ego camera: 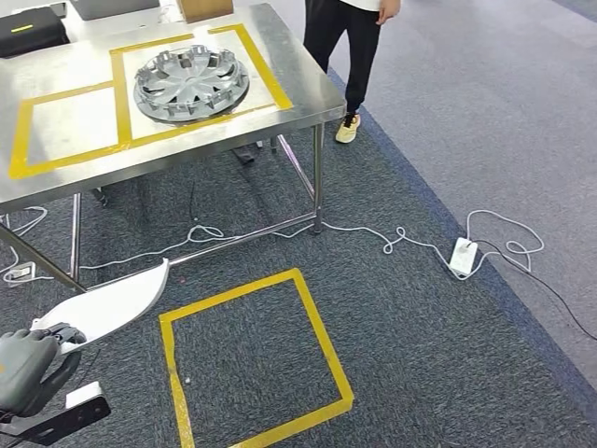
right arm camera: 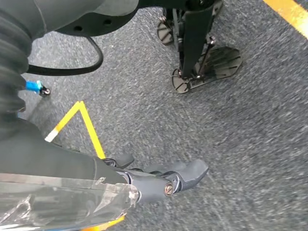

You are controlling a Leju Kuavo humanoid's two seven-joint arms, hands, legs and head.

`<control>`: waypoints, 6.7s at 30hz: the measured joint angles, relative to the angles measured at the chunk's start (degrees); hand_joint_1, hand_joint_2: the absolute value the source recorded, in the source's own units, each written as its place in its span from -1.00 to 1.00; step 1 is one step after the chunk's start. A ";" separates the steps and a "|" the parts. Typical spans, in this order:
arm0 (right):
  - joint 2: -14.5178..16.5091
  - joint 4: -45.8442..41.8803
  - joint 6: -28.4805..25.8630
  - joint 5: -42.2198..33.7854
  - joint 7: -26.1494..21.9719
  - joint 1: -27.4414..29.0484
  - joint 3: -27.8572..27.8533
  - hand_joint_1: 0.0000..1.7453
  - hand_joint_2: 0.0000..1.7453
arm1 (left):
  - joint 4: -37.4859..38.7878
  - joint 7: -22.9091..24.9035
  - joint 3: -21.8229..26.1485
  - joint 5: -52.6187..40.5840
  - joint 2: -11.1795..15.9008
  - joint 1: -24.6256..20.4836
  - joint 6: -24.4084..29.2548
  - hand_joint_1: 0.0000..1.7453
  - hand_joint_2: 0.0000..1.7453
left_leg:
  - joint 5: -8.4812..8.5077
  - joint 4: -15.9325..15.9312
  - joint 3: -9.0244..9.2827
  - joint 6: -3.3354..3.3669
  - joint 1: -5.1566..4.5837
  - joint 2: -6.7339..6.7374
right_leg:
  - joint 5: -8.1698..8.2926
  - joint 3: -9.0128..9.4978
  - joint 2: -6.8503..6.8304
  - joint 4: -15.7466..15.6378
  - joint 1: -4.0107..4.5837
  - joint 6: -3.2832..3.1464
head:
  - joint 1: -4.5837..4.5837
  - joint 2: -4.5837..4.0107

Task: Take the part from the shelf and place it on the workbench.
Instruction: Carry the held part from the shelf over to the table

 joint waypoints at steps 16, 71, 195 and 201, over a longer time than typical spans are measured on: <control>0.01 0.00 0.11 0.00 0.07 0.05 0.10 -1.00 1.00 | 0.00 0.00 -0.12 0.32 -0.07 0.19 -0.30 1.00 1.00 | 1.71 -5.83 2.80 2.36 0.14 -5.66 | -0.27 -1.13 5.52 2.40 -0.23 2.11 | 0.74 0.00; 1.18 -0.39 9.27 0.04 6.49 0.72 2.16 -1.00 1.00 | 1.44 0.13 -4.08 4.95 6.01 -2.27 -1.06 1.00 1.00 | -3.70 5.59 -2.35 -1.45 1.97 -2.15 | -1.77 1.29 4.41 0.42 -1.50 0.49 | 0.68 0.00; 0.94 -0.37 9.32 0.00 6.71 0.20 3.94 -1.00 1.00 | 1.44 1.74 -5.30 3.23 4.98 -2.66 -0.21 1.00 1.00 | 2.74 -5.19 -0.37 1.27 0.34 -1.65 | -3.40 4.27 4.07 -2.54 -0.06 0.46 | -0.13 -0.02; 0.98 -0.37 9.37 0.00 6.71 0.16 4.04 -1.00 1.00 | 1.44 1.12 -4.55 4.22 5.09 -2.60 -0.63 1.00 1.00 | 1.99 -4.98 -0.17 2.50 -0.27 -1.67 | -3.52 4.85 4.07 -3.61 -0.76 3.32 | -0.20 -0.02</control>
